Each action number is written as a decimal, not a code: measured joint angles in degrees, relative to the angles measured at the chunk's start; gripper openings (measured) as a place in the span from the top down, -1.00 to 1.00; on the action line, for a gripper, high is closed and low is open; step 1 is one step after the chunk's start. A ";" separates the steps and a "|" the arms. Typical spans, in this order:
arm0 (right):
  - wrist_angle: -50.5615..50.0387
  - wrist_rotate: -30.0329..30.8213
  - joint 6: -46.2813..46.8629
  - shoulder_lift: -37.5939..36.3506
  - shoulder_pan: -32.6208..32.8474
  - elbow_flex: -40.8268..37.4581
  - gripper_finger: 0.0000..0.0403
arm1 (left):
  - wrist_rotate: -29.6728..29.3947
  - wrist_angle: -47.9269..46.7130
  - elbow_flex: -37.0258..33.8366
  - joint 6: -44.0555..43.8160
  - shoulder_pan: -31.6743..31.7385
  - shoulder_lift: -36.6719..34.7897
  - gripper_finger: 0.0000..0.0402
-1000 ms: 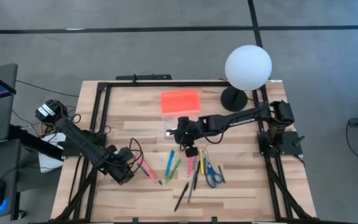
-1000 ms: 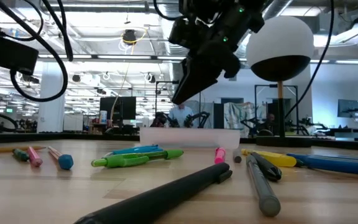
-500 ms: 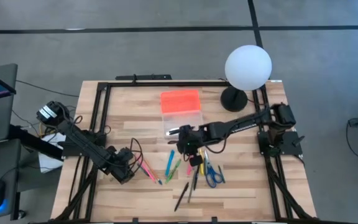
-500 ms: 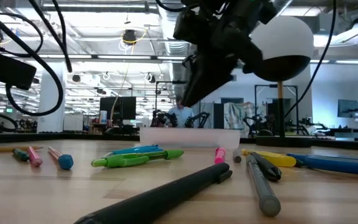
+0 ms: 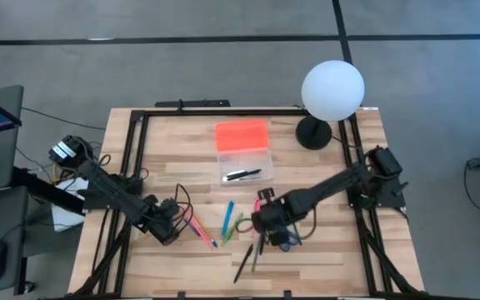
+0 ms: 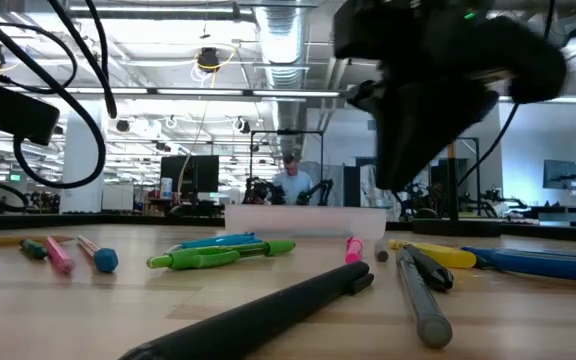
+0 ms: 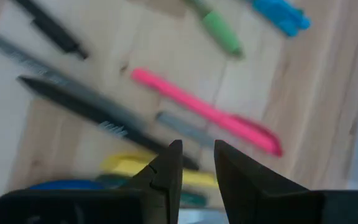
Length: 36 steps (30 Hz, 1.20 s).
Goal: Pick & place school supplies into a supply box
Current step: Put the yellow pencil into the supply box
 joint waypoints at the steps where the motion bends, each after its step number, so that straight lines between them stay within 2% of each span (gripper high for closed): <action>1: -0.66 0.41 1.47 0.00 1.06 0.00 0.57 | 0.20 0.00 0.00 0.72 0.50 0.00 0.95; 7: -4.64 5.84 11.92 0.00 7.09 0.00 0.57 | 0.85 0.04 0.04 6.28 4.25 -0.02 0.91; 15: -8.71 14.49 27.03 0.00 14.99 0.00 0.57 | 0.05 -0.27 0.13 11.17 7.88 -0.09 0.97; 20: -9.15 20.03 36.82 0.00 20.43 0.00 0.57 | -4.27 -1.45 0.13 12.07 8.02 -0.06 0.99; 24: -9.13 23.63 43.23 0.00 24.70 0.00 0.57 | -12.73 -3.50 -0.25 13.01 8.30 0.53 0.99; 26: -9.15 25.32 45.98 0.00 26.52 0.00 0.57 | -14.77 -4.68 -0.27 12.99 8.39 0.66 1.00; 36: -9.16 29.80 51.23 0.00 31.27 0.00 0.57 | -18.12 -5.72 -0.10 14.94 11.62 0.66 1.00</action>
